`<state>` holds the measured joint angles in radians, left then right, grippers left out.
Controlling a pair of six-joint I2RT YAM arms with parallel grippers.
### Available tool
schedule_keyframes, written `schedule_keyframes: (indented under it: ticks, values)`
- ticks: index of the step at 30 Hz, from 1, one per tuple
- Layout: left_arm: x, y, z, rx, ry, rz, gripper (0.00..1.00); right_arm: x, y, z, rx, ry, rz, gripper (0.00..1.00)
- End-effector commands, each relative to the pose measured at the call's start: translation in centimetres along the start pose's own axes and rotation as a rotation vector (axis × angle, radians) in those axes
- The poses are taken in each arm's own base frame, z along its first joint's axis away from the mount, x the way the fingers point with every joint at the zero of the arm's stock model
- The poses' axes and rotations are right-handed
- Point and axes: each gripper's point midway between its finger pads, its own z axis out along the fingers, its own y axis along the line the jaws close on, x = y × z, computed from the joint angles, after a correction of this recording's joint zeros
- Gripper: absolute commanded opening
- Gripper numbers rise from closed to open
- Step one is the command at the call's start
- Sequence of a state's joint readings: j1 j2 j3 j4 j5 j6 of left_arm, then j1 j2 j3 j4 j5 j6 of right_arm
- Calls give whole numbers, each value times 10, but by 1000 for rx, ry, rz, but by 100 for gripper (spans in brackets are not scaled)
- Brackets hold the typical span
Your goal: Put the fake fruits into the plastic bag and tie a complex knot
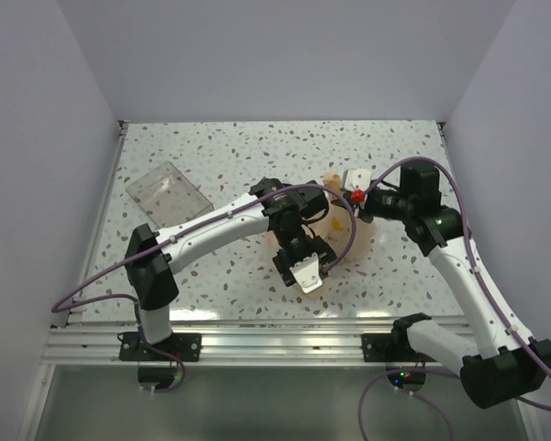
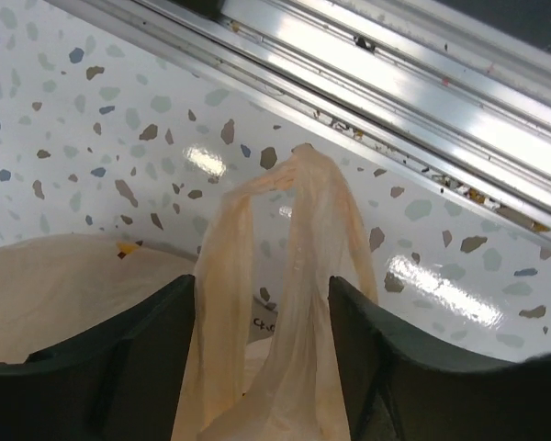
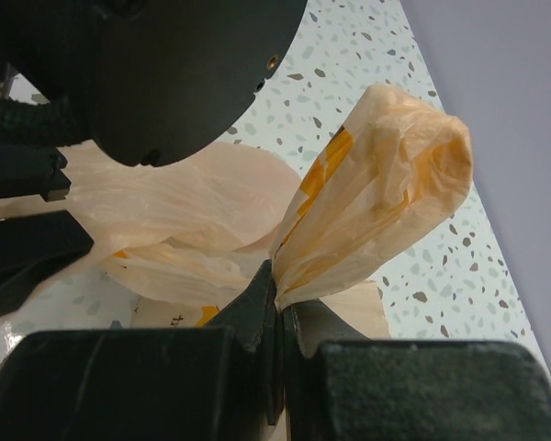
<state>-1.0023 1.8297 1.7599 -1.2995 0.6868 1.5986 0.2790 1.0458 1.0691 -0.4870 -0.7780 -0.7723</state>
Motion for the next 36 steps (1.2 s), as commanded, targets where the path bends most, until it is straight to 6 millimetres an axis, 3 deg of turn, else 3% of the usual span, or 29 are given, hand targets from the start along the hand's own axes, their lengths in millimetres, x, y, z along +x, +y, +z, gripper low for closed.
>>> schedule_keyframes:
  ticks: [1,3,4,7,9,10,11,12,13,14,15,16,17,18,20,22,23,24,25,27,33,36]
  values:
    - [5,-2,-7,4,86,-44,61,-3,8,-5,-13,-19,-3,0]
    - [6,-7,-11,1,108,-58,47,-3,7,-6,-1,-16,-2,0]
    - [6,-9,-12,-2,116,-60,31,-2,8,-6,1,-17,-1,0]
    - [4,-11,-22,-31,142,-67,0,-3,7,-9,20,-15,-1,0]
    - [-5,-6,-39,-111,122,-112,0,-4,5,-12,39,-14,4,0]
    - [-3,7,-54,-200,104,-133,0,-4,2,-13,57,-9,10,0]
    - [-19,11,-73,-276,50,-131,0,-4,-2,-17,77,-9,30,0]
    - [-21,13,-85,-335,21,-197,0,-7,-6,-19,91,-17,29,0]
    - [-16,35,-115,-486,3,-206,0,-7,-13,-23,120,-16,35,0]
    - [-30,35,-143,-594,-62,-282,0,-12,-21,-27,151,-29,49,0]
    - [-29,56,-170,-741,-93,-260,0,-12,-27,-30,168,-32,57,0]
    - [-15,61,-207,-884,-95,-306,0,-10,-36,-34,199,-28,71,0]
    - [-22,58,-241,-1030,-169,-426,0,-17,-45,-38,231,-43,88,0]
    - [-15,70,-272,-1192,-210,-399,0,-19,-52,-41,251,-50,98,0]
    - [12,58,-334,-1485,-190,-510,0,-24,-64,-47,279,-66,129,0]
    - [24,56,-369,-1676,-262,-595,0,-33,-74,-52,306,-88,137,0]
    - [33,55,-386,-1772,-291,-675,0,-46,-74,-54,289,-117,126,0]
    - [38,54,-394,-1817,-313,-711,0,-52,-73,-55,278,-129,117,0]
    - [44,53,-399,-1847,-333,-752,0,-57,-72,-57,270,-138,106,0]
    - [57,55,-385,-1823,-394,-849,0,-61,-62,-56,231,-158,98,0]
    - [127,41,-299,-1705,-463,-1224,0,-8,-29,-39,140,-84,103,0]
    - [158,32,-281,-1731,-449,-1331,0,8,-22,-35,125,-55,60,0]
